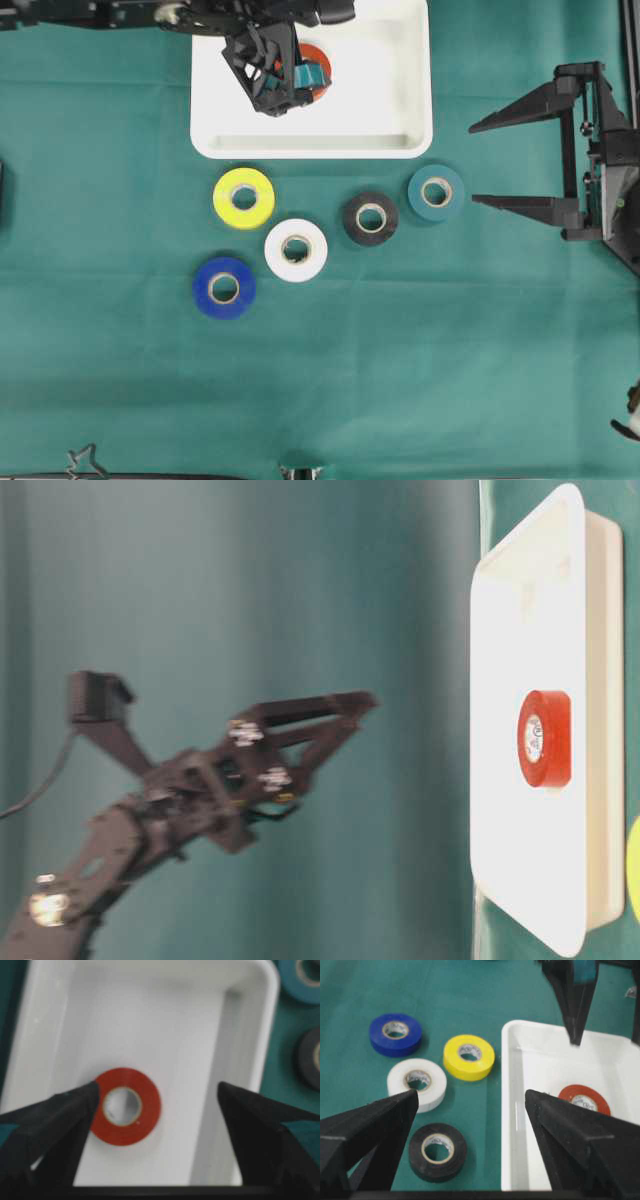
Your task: Pick up the tape from a random location and place it into the white case.
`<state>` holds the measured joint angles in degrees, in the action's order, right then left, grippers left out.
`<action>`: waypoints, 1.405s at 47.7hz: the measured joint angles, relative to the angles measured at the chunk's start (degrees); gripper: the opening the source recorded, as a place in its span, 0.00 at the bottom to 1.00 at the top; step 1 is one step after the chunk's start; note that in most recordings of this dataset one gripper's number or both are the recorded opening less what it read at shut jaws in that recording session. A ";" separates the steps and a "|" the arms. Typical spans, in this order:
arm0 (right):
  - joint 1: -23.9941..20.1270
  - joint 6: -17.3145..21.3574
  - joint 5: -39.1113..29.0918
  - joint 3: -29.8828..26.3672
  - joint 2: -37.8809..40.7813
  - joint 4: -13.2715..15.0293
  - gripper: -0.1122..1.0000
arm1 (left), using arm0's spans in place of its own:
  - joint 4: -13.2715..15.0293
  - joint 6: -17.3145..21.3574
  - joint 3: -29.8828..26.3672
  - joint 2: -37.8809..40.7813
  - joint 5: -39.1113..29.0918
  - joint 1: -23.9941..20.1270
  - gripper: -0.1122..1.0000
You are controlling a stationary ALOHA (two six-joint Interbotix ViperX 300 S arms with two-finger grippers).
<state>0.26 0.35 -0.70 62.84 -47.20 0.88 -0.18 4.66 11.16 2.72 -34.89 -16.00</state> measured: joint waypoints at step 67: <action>0.00 0.18 -0.26 -0.26 -0.09 0.00 0.93 | -0.09 -0.26 13.45 -15.91 7.91 11.51 0.95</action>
<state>0.26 0.53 -0.97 62.58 -47.29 0.88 -0.26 4.39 24.61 -13.18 -26.98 -4.48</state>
